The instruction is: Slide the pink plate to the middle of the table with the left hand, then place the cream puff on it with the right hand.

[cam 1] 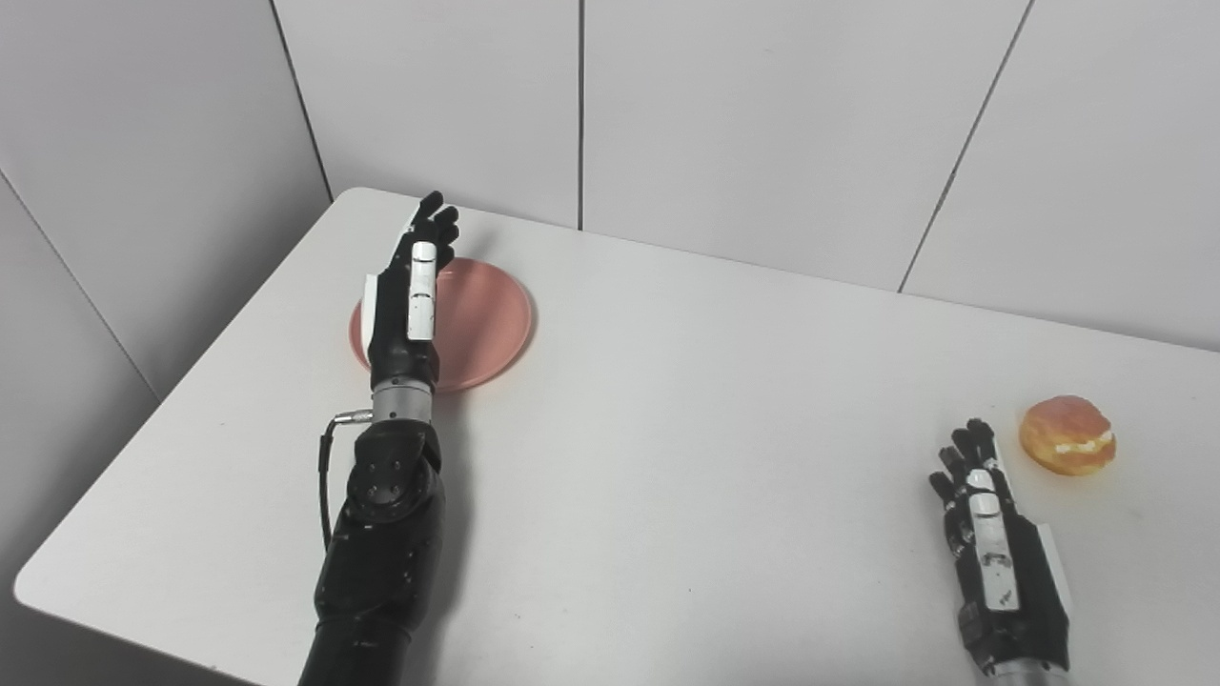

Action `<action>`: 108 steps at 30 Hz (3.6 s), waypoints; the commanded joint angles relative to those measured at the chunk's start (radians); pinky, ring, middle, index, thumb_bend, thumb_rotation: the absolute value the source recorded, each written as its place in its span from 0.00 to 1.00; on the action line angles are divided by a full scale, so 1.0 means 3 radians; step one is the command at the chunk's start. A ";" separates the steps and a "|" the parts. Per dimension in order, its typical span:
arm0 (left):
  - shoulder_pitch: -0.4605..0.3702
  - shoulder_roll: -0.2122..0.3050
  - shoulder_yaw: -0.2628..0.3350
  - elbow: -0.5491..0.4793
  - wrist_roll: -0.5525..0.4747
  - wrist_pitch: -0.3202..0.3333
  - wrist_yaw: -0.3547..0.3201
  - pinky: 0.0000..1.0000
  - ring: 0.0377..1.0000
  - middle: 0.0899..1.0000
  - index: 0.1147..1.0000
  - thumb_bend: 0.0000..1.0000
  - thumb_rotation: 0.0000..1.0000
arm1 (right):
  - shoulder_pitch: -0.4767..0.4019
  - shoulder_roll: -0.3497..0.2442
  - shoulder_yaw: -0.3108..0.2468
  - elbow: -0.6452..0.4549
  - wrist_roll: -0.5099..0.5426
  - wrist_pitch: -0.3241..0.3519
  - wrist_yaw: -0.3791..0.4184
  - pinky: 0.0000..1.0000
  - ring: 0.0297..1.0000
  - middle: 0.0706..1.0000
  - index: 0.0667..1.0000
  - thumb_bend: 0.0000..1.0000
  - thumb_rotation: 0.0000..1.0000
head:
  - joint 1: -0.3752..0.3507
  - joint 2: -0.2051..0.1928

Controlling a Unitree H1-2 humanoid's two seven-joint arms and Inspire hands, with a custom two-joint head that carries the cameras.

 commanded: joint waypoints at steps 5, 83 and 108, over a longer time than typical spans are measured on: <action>-0.0171 0.0226 0.0156 0.0067 -0.0012 -0.0148 0.0111 0.85 0.82 0.80 0.81 0.76 1.00 | -0.0031 -0.0042 -0.0027 0.0039 0.0031 -0.0122 0.0050 1.00 1.00 1.00 1.00 0.53 0.86 | 0.0018 0.0001; -0.0313 0.0533 0.0055 0.1206 -0.0400 -0.0078 -0.0032 0.97 0.93 0.86 0.85 0.75 1.00 | -0.0072 -0.0067 -0.0044 0.0039 0.0122 -0.0062 0.0091 1.00 1.00 1.00 1.00 0.59 0.81 | 0.0047 0.0082; -0.0278 0.0424 0.0144 0.0955 -0.0975 0.0253 -0.0556 0.93 0.92 0.88 0.88 0.81 1.00 | -0.0090 -0.0063 -0.0043 0.0061 0.0081 -0.0100 0.0074 1.00 1.00 1.00 1.00 0.57 0.83 | 0.0033 0.0077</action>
